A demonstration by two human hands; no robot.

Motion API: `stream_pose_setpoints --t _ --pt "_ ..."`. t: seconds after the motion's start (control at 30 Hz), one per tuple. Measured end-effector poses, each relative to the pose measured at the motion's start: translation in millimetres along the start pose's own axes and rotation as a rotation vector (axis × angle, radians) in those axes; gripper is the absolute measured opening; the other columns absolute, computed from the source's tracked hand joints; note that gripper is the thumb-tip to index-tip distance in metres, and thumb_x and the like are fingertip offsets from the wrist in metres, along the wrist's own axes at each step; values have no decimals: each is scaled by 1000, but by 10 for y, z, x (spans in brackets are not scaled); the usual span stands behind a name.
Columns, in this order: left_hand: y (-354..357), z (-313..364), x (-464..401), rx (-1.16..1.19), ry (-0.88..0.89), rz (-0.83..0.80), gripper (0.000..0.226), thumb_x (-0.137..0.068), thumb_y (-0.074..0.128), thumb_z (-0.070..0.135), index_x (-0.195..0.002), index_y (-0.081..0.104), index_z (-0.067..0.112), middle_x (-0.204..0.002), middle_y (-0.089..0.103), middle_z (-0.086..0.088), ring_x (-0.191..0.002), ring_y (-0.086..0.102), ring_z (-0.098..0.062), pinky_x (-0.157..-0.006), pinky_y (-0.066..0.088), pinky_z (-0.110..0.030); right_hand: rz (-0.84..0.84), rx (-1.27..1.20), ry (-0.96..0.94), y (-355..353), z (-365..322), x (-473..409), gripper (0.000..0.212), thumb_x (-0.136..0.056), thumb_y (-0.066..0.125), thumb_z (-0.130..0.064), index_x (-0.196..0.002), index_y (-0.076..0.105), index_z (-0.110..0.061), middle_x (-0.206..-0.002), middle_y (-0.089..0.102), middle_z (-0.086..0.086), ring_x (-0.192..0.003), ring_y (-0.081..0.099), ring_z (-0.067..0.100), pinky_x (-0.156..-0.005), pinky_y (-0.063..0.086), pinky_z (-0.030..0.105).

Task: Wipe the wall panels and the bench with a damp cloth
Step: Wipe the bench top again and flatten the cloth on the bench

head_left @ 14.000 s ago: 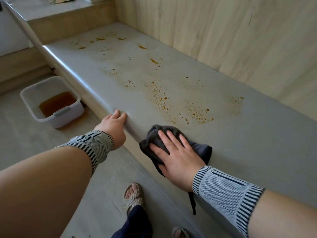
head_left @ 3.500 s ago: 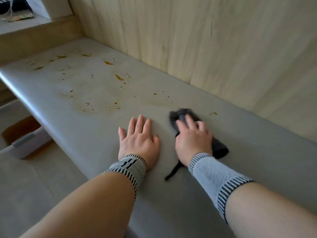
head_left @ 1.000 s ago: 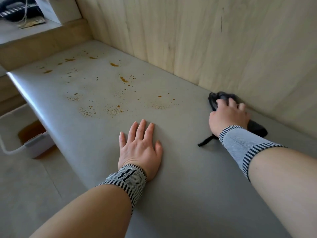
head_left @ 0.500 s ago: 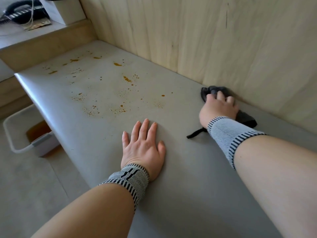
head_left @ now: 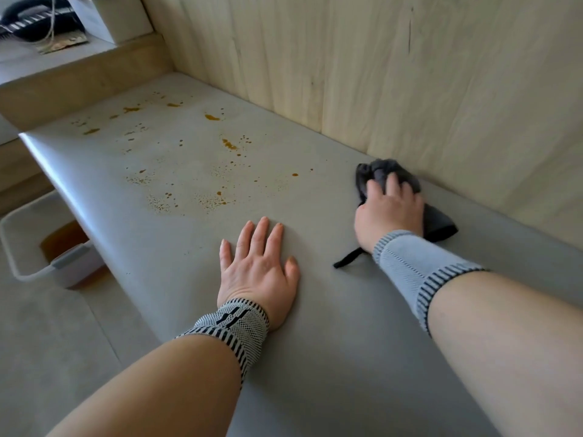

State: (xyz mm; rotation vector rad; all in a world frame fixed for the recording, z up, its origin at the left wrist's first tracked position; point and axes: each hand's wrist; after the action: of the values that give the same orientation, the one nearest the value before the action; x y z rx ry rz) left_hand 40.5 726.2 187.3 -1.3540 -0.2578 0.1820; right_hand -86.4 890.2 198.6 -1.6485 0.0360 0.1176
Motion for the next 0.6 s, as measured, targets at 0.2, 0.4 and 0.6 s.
stream_pose_setpoints --t 0.2,0.4,0.6 --pt "-7 0 17 6 0 18 63 -98 20 51 -157 6 33 -165 -2 11 -151 -8 -13 -122 -9 -46 -133 -83 -618 -22 -40 296 56 -93 29 -35 -148 36 -30 -162 18 0 -146 21 20 -119 9 35" --pt "2 -8 4 22 13 17 62 -99 20 51 -157 6 32 -165 -3 11 -151 -9 -13 -122 -10 -46 -70 -44 47 -73 164 255 51 -95 40 -43 -144 39 -26 -158 25 6 -139 27 28 -114 19 44" --pt "-6 -19 15 33 21 20 63 -98 21 52 -156 7 32 -165 -2 9 -151 -8 -14 -122 -9 -48 -37 -462 -168 -332 -203 346 31 -92 49 -15 -119 63 -21 -117 65 5 -106 57 27 -87 41 29"
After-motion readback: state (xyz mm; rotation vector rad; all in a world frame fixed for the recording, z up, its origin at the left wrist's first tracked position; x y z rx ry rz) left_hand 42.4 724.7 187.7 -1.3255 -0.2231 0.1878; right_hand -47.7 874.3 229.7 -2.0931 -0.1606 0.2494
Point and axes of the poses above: each hand's wrist, its own x-axis away from the middle knuckle, its own y-axis out of the palm, z = x × y
